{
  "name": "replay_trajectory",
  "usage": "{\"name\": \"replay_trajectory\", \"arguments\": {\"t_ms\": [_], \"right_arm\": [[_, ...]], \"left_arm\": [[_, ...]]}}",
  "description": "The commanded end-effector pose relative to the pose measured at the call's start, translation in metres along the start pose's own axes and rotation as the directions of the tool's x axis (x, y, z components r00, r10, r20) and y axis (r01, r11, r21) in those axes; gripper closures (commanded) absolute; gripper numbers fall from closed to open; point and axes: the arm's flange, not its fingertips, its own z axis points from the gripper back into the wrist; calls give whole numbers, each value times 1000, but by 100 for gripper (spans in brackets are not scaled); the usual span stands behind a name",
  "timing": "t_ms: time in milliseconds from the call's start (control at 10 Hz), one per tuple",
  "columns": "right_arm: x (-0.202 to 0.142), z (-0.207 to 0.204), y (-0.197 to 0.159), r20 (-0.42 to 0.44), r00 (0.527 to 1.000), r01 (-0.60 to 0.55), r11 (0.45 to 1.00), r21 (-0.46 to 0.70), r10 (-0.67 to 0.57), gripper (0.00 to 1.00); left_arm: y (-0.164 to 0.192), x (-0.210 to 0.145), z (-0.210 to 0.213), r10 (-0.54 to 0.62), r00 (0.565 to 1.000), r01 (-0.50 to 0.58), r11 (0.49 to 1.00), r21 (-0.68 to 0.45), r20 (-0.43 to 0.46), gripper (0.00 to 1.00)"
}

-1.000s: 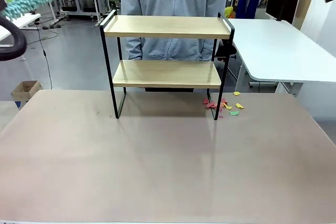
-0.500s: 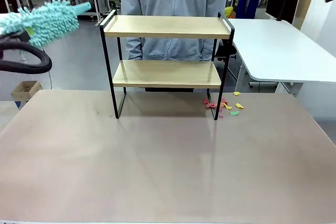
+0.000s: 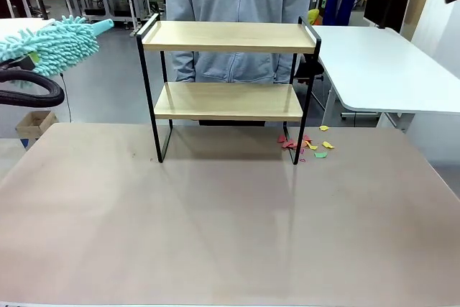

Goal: Clean the shelf.
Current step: Hand the Duster back to the human.

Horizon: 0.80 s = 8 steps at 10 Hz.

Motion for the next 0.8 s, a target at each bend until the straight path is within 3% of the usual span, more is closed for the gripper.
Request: {"name": "replay_trajectory", "arguments": {"t_ms": [0, 700], "right_arm": [[3, 1, 0, 6, 1000, 0, 1000, 1, 0, 0], [3, 1, 0, 6, 1000, 0, 1000, 1, 0, 0]], "left_arm": [[-4, -3, -1, -9, 1000, 9, 1000, -5, -12, 83], [-4, -3, -1, -9, 1000, 9, 1000, -5, -12, 83]]}}
